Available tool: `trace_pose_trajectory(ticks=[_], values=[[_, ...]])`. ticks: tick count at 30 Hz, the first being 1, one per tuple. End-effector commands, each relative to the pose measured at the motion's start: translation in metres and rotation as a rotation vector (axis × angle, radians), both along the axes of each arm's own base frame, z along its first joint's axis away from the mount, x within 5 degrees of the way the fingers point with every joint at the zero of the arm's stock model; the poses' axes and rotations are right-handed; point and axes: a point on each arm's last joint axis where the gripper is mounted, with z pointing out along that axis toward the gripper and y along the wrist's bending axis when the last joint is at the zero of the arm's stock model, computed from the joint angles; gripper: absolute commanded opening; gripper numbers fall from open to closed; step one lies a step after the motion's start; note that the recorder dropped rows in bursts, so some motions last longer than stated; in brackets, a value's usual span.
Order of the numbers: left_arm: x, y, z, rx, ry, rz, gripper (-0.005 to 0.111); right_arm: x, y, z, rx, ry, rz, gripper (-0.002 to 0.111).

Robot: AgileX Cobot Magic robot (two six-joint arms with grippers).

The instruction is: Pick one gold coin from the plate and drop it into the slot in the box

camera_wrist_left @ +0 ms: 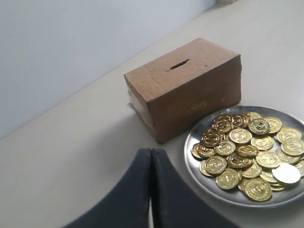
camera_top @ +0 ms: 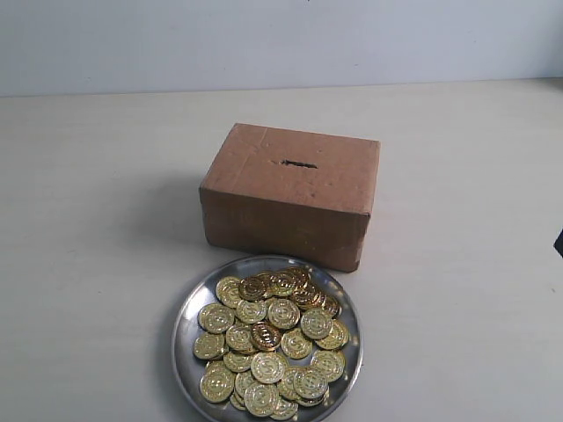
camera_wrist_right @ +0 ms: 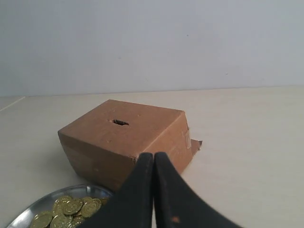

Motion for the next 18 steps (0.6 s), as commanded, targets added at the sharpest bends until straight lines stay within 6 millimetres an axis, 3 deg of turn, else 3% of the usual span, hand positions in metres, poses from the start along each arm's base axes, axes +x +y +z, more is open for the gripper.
trace_pose_trajectory(ticks=[1,7,13,18], values=[[-0.003,-0.004,0.002,-0.117,0.050,-0.020,0.000,-0.001,0.001,-0.002,-0.033,0.004,0.014,0.000],[-0.004,-0.009,0.012,-0.364,0.117,-0.026,0.000,-0.002,0.002,-0.004,-0.036,0.024,0.028,0.000],[-0.007,-0.011,0.009,-0.376,0.178,-0.054,0.000,-0.002,0.002,-0.004,-0.033,0.024,0.028,0.000],[-0.010,-0.014,0.011,-0.495,0.277,-0.068,0.000,-0.002,0.002,-0.004,-0.033,0.024,0.028,0.000]])
